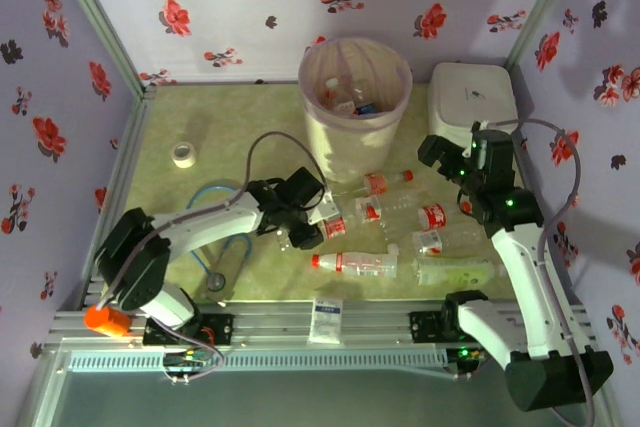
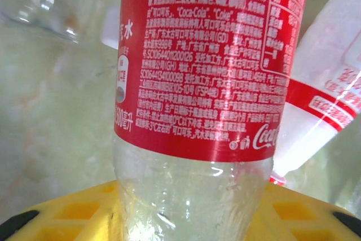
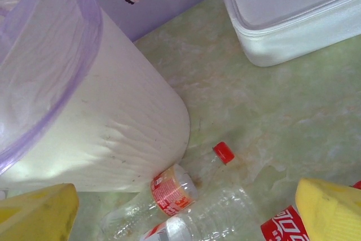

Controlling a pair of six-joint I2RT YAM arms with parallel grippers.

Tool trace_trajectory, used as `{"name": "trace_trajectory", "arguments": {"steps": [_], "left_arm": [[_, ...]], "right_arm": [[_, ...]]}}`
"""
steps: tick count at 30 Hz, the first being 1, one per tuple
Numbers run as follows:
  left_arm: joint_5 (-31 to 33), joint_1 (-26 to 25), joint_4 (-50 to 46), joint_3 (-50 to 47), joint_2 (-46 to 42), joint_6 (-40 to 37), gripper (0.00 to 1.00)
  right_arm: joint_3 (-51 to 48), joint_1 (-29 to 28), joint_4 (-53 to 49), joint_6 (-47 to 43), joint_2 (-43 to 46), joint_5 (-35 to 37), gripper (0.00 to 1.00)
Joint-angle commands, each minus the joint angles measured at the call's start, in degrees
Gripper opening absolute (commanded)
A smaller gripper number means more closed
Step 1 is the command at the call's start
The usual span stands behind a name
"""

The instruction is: Put the plastic bottles in the bin

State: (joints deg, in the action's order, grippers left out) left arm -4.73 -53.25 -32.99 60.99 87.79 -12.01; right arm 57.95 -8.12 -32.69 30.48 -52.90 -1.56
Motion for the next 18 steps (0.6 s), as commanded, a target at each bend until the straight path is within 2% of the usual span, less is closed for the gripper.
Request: {"name": "trace_trajectory", "arguments": {"steps": [1,5,8,10,13,18], "left_arm": [[3.4,-0.2,-2.0,1.3,-6.1,1.7,0.47],[5.2,0.1,1.2,0.1,-12.9,6.2,0.43],[5.1,0.7,6.4,-2.7,-17.9,10.9,0.38],[5.1,1.9,10.5,-4.8,-20.7,15.1,0.34],[5.2,4.2,17.0,-8.5,-24.3,20.9,0.34],[4.8,7.1,25.9,-13.2,-28.6,28.4,0.32]], "right_arm": [[-1.2,0.4,4.3,-0.3,1.0,-5.9,0.99],[-3.3,-0.1,13.8,0.3,0.7,-24.3,0.99],[-4.7,-2.6,21.3,2.6,0.1,-32.0,0.99],[-4.8,-6.0,23.3,2.4,-0.2,-31.9,0.99],[-5.1,-12.0,24.9,1.5,-1.9,-28.6,0.99],[-8.1,-21.5,34.9,4.1,-5.9,-23.8,0.99]]}}
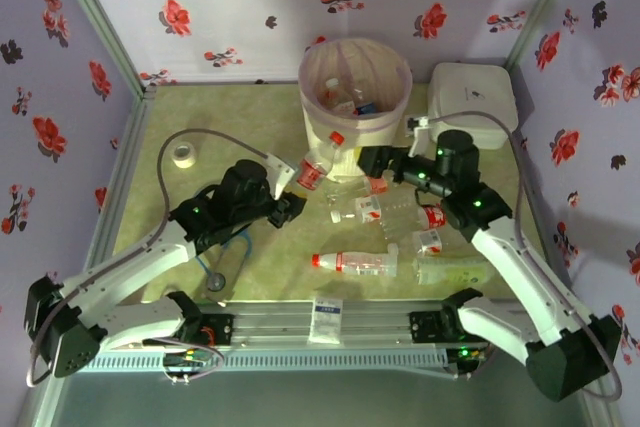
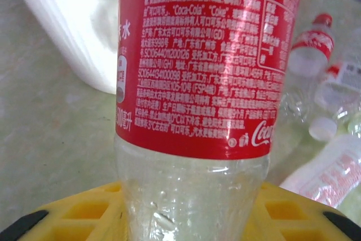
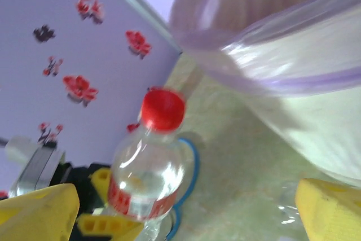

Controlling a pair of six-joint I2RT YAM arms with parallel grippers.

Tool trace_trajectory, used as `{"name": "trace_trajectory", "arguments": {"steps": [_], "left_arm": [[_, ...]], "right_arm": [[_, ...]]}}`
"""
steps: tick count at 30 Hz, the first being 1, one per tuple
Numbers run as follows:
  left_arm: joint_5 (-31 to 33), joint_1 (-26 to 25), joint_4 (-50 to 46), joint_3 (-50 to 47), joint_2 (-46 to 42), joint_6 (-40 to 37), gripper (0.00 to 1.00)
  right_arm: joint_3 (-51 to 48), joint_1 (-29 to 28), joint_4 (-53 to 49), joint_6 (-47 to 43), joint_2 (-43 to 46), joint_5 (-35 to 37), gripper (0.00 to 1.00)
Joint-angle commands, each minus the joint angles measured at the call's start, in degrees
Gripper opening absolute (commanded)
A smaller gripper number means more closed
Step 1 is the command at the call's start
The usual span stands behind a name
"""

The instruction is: Put the plastic bottles in the bin

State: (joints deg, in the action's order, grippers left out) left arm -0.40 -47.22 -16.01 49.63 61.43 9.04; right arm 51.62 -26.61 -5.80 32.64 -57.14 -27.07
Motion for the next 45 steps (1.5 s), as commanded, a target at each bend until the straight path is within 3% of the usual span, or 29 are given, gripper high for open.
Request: {"name": "trace_trajectory", "arguments": {"steps": [1,5,16,20,25,30,32,38,40,45], "left_arm": [[-0.5,1.3,11.7,-2.9,-2.9,9.2,0.31],[-4.7,1.5,20.0,-5.9,-3.7,14.1,0.32],[-10.3,1.5,26.5,-5.1,0.1,19.9,0.35],[-12.9,1.5,26.1,-1.5,2.4,19.4,0.37],[-15.7,2.0,23.6,2.8,6.8,15.1,0.38],[-18.9,2.8,25.7,4.0,9.5,14.9,0.4],[-18.8,3.0,27.1,3.6,9.4,14.6,0.45],[-19.4,3.1,28.6,2.4,8.0,13.9,0.91],[-19.3,3.2,27.0,2.0,6.6,12.9,0.95],[-16.7,4.5,23.5,0.1,3.2,12.1,0.97]], "right_arm": [[-2.2,-4.6,9.8,2.4,-2.6,2.6,0.99],[-2.1,-8.8,14.7,3.3,-7.0,3.6,0.99],[-4.1,-12.3,25.2,10.3,-10.7,-0.1,0.99],[-1.7,-12.3,22.6,10.0,-11.6,0.2,0.9],[3.0,-12.2,16.8,4.7,-13.6,0.9,0.68],[4.9,-12.2,10.8,0.5,-13.9,3.8,0.55],[5.5,-12.0,10.2,-0.9,-13.2,5.4,0.46],[15.0,-10.5,1.2,-9.7,-13.6,7.6,0.41],[19.8,-9.3,-2.7,-12.7,-14.3,10.1,0.39],[30.9,-4.3,-8.5,-15.3,-17.6,14.1,0.36]]}}
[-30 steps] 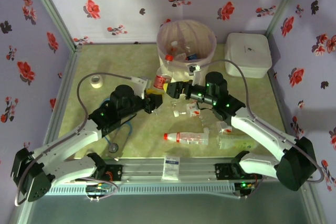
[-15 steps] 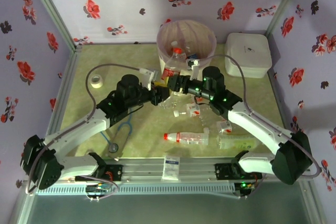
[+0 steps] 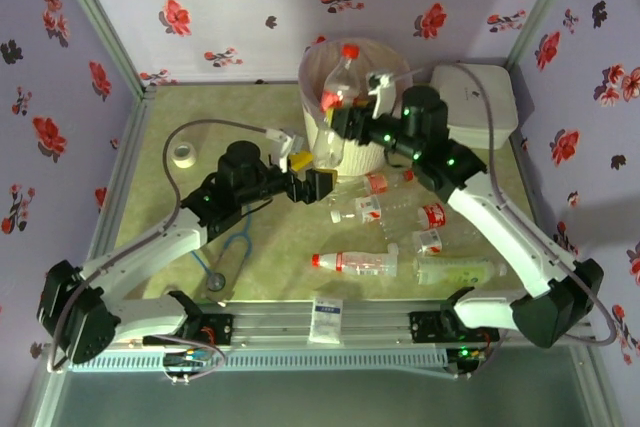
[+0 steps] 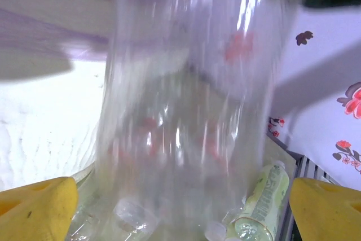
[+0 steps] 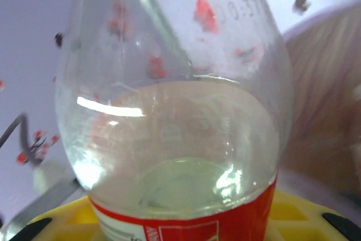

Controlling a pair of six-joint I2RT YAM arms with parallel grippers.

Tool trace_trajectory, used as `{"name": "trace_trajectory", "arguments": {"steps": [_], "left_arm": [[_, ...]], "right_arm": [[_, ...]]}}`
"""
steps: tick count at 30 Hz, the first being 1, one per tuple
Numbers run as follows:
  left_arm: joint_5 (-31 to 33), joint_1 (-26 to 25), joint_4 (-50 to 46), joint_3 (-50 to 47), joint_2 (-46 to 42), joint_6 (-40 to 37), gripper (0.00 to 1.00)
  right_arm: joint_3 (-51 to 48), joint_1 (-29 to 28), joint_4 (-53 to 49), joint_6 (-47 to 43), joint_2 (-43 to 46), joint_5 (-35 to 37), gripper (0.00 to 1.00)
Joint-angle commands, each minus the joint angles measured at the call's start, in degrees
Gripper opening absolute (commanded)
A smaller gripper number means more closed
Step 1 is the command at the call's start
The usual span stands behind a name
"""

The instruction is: Put the plastic bottles in the bin

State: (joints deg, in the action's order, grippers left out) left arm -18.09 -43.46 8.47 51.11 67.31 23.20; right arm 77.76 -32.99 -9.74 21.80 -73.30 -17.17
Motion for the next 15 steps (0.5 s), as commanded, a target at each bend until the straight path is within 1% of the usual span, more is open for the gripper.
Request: {"name": "trace_trajectory", "arguments": {"steps": [1,6,8,10,13,15], "left_arm": [[2.0,1.1,-1.9,-1.9,-3.2,-2.1,0.97],[4.8,2.3,-5.0,-3.9,-4.6,-1.2,0.96],[6.6,2.5,-6.1,-4.4,-4.8,-1.0,0.96],[8.3,2.7,-7.2,-4.6,-4.8,-0.4,0.97],[9.7,2.9,-9.3,-5.0,-4.9,0.4,0.97],[10.4,3.0,-10.4,-5.5,-5.4,0.8,0.96]], "right_arm": [[6.6,2.9,-4.7,-4.6,-2.2,4.9,0.35],[18.1,5.1,-9.0,-6.0,-9.7,9.1,0.34],[22.4,5.1,-10.1,-6.2,-14.0,11.8,0.32],[27.1,5.1,-11.9,-6.7,-18.6,12.9,0.31],[34.9,5.2,-16.6,-7.6,-26.1,14.2,0.31],[41.5,5.2,-22.2,-8.6,-32.0,13.9,0.31]]}}
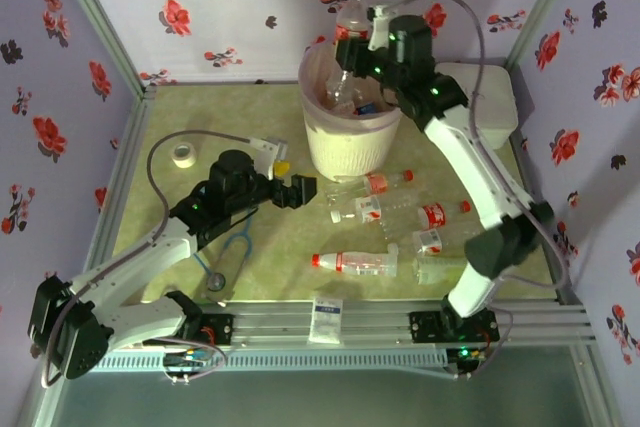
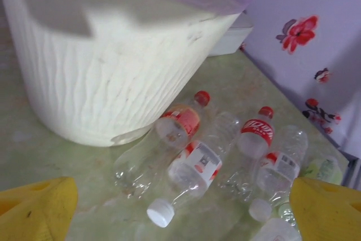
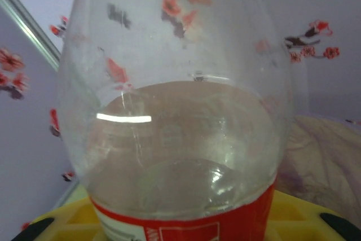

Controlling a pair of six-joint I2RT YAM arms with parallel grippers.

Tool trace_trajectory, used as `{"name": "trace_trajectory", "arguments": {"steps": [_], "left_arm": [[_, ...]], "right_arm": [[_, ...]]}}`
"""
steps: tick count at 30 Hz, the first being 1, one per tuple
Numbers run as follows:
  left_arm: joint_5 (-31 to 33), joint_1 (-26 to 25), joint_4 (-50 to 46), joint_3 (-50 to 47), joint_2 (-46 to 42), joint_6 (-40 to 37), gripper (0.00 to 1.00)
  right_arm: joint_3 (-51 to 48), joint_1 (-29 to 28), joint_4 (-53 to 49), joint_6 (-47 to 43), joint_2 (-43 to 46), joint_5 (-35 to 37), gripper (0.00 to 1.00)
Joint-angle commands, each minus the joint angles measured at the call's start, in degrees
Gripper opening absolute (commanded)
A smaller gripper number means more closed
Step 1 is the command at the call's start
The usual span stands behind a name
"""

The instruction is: Put the plastic bottles in the bin

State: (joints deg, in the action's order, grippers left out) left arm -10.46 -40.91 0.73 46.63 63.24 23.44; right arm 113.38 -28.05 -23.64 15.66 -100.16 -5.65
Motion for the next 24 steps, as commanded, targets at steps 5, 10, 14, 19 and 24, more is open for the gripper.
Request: {"name": "trace_trajectory", "arguments": {"steps": [5,10,14,19,24], "left_arm": [[5.7,1.4,-2.9,-3.8,-4.2,2.4,0.97],[5.5,3.8,-1.0,-6.0,-4.3,5.0,0.97],[4.3,3.8,-1.3,-5.2,-1.8,3.9,0.97],[3.3,3.8,-1.3,-4.9,-0.8,3.1,0.97],[3.1,3.8,-1.4,-4.7,-0.7,2.5,0.97]], "right_arm": [[17.9,0.1,-22.7,-3.7,-16.7,-0.7,0.29],[15.3,-0.5,-25.2,-3.5,-19.2,-2.7,0.24],[10.5,-0.6,-24.7,-3.3,-19.7,-2.8,0.24],[7.3,-0.1,-24.0,-2.6,-22.1,-3.7,0.24],[7.0,0.5,-23.2,-1.5,-25.4,-6.2,0.32]]}}
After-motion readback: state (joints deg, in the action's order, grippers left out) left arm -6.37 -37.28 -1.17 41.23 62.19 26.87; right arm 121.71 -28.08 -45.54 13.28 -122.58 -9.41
